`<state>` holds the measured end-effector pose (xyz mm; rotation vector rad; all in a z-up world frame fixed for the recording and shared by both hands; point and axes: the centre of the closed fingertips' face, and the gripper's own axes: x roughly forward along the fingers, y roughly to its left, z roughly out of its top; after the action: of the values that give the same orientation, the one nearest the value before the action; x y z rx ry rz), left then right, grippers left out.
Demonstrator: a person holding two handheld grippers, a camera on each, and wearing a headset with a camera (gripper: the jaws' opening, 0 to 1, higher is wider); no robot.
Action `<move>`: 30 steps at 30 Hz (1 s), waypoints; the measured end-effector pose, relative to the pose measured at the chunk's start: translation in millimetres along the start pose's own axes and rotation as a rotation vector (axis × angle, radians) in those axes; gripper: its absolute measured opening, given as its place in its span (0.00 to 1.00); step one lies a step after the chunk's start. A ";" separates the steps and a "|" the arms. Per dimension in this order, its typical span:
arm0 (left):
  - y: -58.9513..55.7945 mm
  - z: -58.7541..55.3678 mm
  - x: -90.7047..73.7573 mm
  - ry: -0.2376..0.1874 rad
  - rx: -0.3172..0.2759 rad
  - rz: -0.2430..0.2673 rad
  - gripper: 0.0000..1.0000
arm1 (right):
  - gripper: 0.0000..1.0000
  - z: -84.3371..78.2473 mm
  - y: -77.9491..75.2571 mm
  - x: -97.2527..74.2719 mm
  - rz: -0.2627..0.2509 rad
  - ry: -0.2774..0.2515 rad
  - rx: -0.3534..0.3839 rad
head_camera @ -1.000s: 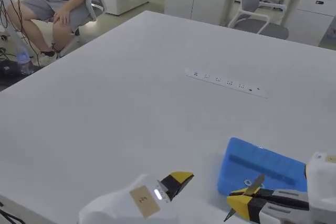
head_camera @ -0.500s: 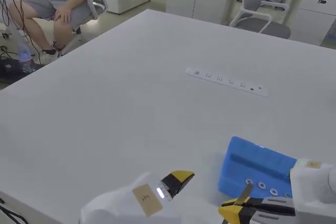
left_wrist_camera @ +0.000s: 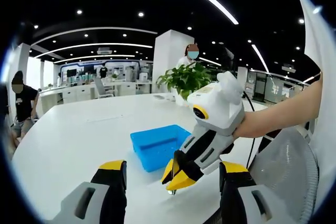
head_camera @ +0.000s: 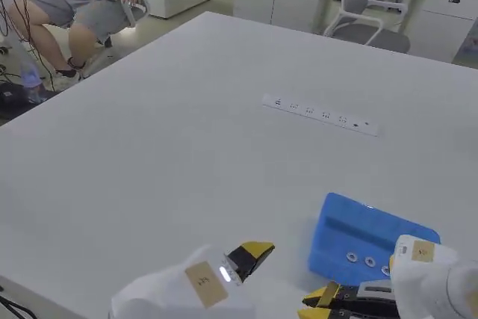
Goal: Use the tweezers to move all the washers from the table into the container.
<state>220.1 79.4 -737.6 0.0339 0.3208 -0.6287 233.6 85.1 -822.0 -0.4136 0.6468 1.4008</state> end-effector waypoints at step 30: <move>2.0 0.2 -0.8 -0.008 0.000 0.004 0.72 | 0.03 60.8 -43.4 -50.6 -0.113 -0.165 0.149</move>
<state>220.7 81.4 -737.3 0.0317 0.3133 -0.6247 284.6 77.9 -748.0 -0.2105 0.5796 1.2557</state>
